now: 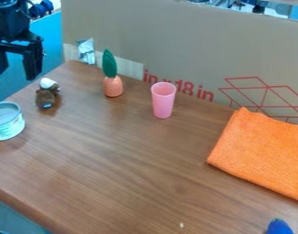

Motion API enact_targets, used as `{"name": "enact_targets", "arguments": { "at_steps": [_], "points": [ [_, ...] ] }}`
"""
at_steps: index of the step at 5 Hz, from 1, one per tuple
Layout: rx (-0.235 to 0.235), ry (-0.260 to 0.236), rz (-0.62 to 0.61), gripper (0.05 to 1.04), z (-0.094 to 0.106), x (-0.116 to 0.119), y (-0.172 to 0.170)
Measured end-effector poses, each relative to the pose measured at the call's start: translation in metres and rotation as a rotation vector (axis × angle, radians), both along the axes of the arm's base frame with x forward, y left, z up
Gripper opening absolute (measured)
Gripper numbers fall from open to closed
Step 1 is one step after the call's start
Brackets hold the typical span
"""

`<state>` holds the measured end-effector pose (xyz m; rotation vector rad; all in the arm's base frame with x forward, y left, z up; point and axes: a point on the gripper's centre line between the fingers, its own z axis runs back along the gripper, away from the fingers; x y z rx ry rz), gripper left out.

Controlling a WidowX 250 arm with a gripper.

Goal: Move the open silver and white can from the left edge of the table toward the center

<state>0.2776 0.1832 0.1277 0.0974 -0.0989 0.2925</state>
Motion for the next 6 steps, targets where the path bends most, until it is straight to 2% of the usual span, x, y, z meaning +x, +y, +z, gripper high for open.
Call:
{"name": "enact_targets", "arguments": {
  "at_steps": [1,2,3,4,5,6],
  "points": [
    [-0.018,0.029,0.000,1.003,-0.010,-0.002,0.000],
    [0.001,0.074,-0.024,1.003,-0.008,-0.021,0.023],
    [-0.002,0.095,-0.056,1.003,0.005,-0.043,0.053],
    [-0.017,0.152,-0.021,1.003,-0.002,-0.066,0.075],
    [0.030,0.134,-0.005,1.003,-0.017,-0.081,0.090],
    [0.051,0.106,-0.027,1.003,-0.032,-0.084,0.093]
  ]
}}
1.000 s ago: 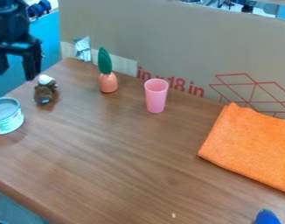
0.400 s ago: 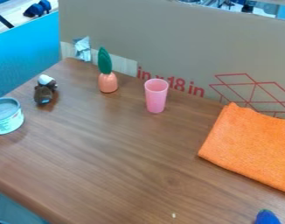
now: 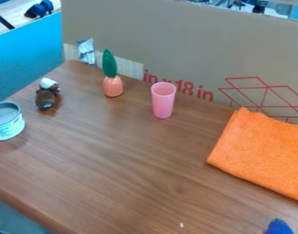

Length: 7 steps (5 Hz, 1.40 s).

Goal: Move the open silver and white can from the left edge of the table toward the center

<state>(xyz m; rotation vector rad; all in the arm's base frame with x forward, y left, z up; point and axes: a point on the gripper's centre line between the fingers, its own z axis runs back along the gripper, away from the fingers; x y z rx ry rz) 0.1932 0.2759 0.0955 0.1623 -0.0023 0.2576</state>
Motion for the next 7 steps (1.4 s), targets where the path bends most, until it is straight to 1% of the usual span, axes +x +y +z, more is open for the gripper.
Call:
{"name": "enact_targets", "arguments": {
  "at_steps": [1,2,3,4,5,6,7],
  "points": [
    [-0.015,-0.082,-0.081,1.003,-0.013,0.020,-0.014],
    [-0.051,-0.159,-0.134,1.003,-0.017,0.033,-0.024],
    [-0.059,-0.160,-0.163,1.003,-0.018,0.041,-0.032],
    [-0.065,-0.126,-0.162,1.002,-0.023,0.044,-0.032],
    [-0.029,0.044,-0.085,1.003,-0.034,0.042,-0.025],
    [-0.006,0.078,-0.048,1.003,-0.029,0.040,-0.019],
    [-0.016,0.089,-0.038,1.003,-0.031,0.038,-0.018]
  ]
}}
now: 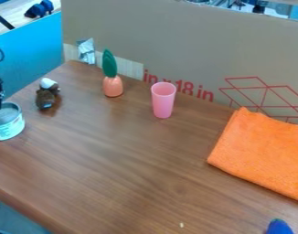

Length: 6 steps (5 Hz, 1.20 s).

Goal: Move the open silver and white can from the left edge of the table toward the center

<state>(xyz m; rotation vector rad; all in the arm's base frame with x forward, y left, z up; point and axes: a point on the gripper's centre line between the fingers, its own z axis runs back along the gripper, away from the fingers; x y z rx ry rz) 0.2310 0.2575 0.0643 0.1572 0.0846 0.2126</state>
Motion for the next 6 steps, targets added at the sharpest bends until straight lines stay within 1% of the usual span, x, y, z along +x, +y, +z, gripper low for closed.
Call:
{"name": "enact_targets", "arguments": {
  "at_steps": [2,3,4,5,6],
  "points": [
    [-0.009,-0.044,-0.025,1.003,-0.005,0.006,-0.002],
    [-0.022,-0.073,-0.059,1.002,-0.013,0.009,-0.010],
    [0.007,-0.121,-0.088,1.003,-0.017,0.019,-0.024],
    [-0.016,-0.172,-0.088,1.002,-0.021,0.018,-0.038],
    [-0.087,-0.178,-0.145,1.002,-0.028,0.019,-0.075]
  ]
}}
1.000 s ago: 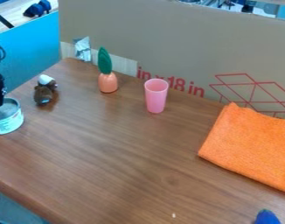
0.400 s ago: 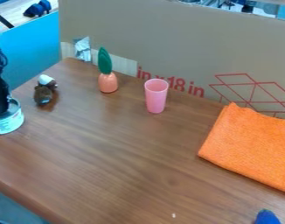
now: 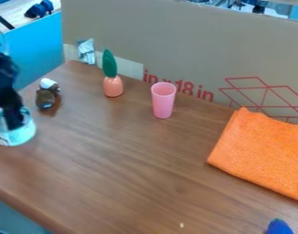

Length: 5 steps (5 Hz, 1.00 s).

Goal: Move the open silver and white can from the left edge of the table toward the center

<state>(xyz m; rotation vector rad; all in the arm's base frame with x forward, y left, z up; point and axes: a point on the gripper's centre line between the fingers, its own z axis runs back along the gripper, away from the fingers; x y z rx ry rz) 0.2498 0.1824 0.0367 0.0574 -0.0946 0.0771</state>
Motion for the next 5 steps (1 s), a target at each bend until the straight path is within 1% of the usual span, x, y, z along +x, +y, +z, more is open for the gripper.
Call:
{"name": "enact_targets", "arguments": {
  "at_steps": [1,2,3,4,5],
  "points": [
    [-0.025,0.028,-0.089,1.002,-0.001,0.003,-0.039],
    [-0.060,0.043,-0.172,1.002,0.001,0.008,-0.082],
    [-0.091,0.044,-0.224,1.002,0.001,0.011,-0.110],
    [-0.147,0.053,-0.285,1.002,0.001,0.007,-0.144],
    [-0.171,0.048,-0.290,1.002,0.004,0.002,-0.155]
  ]
}}
